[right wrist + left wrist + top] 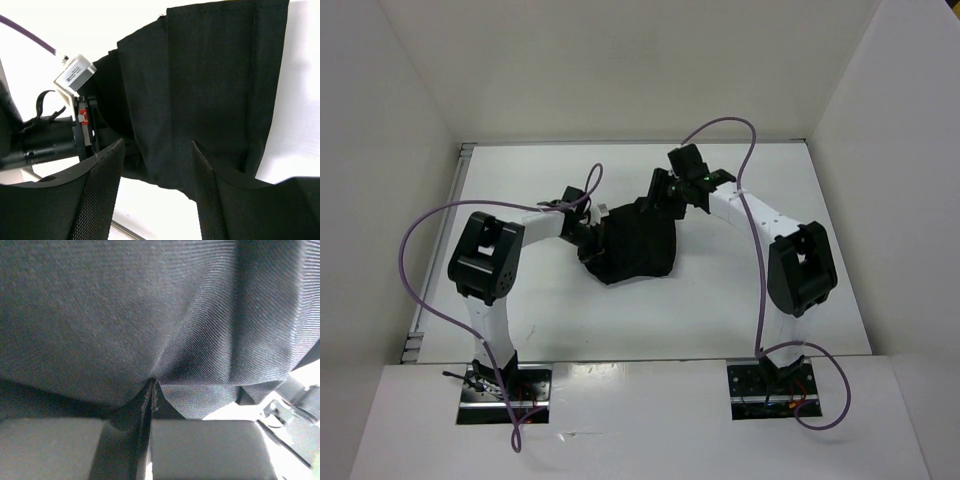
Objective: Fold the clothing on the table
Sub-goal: Fold the skirt
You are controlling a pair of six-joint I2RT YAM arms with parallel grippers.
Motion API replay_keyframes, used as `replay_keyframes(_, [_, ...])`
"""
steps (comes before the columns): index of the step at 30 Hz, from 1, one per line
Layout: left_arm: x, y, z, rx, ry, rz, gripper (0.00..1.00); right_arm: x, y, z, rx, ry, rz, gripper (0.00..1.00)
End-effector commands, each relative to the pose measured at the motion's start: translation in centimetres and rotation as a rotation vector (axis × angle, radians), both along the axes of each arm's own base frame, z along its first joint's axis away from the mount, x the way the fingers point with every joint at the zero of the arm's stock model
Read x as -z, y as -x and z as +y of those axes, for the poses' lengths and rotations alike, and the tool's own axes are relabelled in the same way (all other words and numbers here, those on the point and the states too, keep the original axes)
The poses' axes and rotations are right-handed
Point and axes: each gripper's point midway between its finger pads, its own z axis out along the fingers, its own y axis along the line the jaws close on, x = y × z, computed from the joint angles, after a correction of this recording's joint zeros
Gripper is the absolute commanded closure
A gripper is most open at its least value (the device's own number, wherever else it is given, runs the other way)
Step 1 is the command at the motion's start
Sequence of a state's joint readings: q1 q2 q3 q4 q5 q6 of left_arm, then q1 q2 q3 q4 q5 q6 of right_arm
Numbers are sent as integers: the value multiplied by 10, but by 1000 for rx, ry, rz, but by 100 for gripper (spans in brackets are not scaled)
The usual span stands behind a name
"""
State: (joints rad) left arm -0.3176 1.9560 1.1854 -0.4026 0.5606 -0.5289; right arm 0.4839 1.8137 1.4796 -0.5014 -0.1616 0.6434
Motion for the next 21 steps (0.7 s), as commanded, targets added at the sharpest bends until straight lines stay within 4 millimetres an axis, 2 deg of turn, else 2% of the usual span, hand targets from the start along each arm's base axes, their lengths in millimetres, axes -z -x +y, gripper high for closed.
replay_keyframes(1, [-14,-13,13,-13,-95,-86,99,3,-8,4,8,-20,-13,40])
replay_keyframes(2, [-29,-19,11,-7,-85,-125,92,3,-8,4,8,-20,-13,40])
replay_keyframes(3, [-64,-30,6,-8,-52,-197,86,1,-7,1,24,-15,-12,40])
replay_keyframes(5, [-97,-38,4,-6,-29,-276,66,-12,-7,-4,42,-10,-41,40])
replay_keyframes(6, [-123,-39,4,-9,-11,-332,53,-18,-8,-7,53,-6,-59,40])
replay_keyframes(7, [-136,-43,7,-24,-9,-368,50,-28,-4,-11,62,-5,-73,40])
replay_keyframes(9, [-156,-46,22,-64,-13,-420,44,-33,1,-19,82,8,-93,40])
replay_keyframes(10, [-161,-47,25,-76,-27,-440,43,-36,4,-24,100,12,-94,40])
replay_keyframes(11, [-162,-43,33,-95,-46,-442,43,-49,7,-30,127,8,-125,40])
replay_keyframes(13, [-157,-42,45,-128,-95,-442,43,-48,15,-38,141,21,-129,40])
replay_keyframes(14, [-159,-38,46,-129,-93,-448,43,-55,20,-42,148,21,-141,40])
replay_keyframes(15, [-148,-32,47,-133,-100,-414,43,-54,24,-46,155,32,-137,40])
replay_keyframes(16, [-149,-30,52,-142,-101,-416,43,-50,28,-49,161,33,-125,40])
replay_keyframes(17, [-150,-26,53,-143,-99,-421,43,-56,31,-52,168,29,-142,40])
replay_keyframes(18, [-144,-19,52,-144,-93,-395,43,-51,37,-55,174,34,-123,40])
replay_keyframes(19, [-149,-16,52,-140,-78,-410,43,-57,38,-62,201,30,-137,40])
replay_keyframes(21, [-147,-8,53,-147,-76,-403,42,-54,42,-70,231,49,-136,40])
